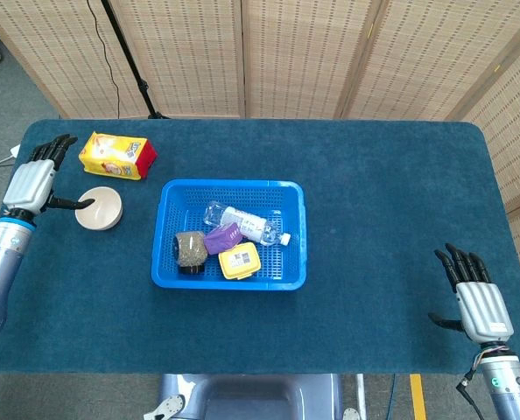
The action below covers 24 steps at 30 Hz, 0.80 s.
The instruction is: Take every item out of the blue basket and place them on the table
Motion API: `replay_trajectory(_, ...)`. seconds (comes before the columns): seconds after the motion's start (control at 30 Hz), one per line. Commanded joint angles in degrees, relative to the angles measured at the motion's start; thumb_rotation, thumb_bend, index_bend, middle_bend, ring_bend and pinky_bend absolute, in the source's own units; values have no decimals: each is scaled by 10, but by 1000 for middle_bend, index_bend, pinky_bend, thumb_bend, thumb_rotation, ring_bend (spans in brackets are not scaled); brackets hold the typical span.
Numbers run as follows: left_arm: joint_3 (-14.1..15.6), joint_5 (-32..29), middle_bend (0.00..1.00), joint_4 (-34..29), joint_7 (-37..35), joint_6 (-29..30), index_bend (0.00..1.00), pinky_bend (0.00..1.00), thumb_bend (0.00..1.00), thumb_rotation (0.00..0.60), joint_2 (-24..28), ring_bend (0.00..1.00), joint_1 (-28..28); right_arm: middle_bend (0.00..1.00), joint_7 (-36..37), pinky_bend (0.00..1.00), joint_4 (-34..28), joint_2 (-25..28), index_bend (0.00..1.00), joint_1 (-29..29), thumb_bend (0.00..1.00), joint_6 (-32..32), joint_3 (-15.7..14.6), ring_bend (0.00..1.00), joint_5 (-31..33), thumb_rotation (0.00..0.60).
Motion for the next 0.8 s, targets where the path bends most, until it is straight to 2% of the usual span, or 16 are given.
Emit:
replay_trajectory(0.03,4,23,0,-78,35,43,0,0,89,493,37,0,20,0,17,0,-7,20,0,9,0,-4,2,0,-17,600)
replay_trajectory(0.17,20,37,0,-162,86,86,0,0,89,500,71,0,49,0,46,0,-22,60,0,30,0,-13,10,0,-46,600)
replay_trajectory(0.27,32,38,0,-203,120,118,0,0,89,519,82,0,72,0,85,0,-36,93,0,52,0,-34,14,0,-67,600)
replay_trajectory(0.5,58,52,0,-244,129,166,0,0,89,572,82,0,118,0,131,0,-85,141,0,115,0,-85,36,0,-98,600)
replay_trajectory(0.63,77,61,0,-271,158,237,0,0,89,582,84,0,169,0,117,0,-110,125,0,199,0,-172,68,0,-92,600)
replay_trajectory(0.8,84,61,0,-297,184,266,0,0,89,599,94,0,194,0,89,0,-110,78,0,272,0,-262,90,0,-48,600)
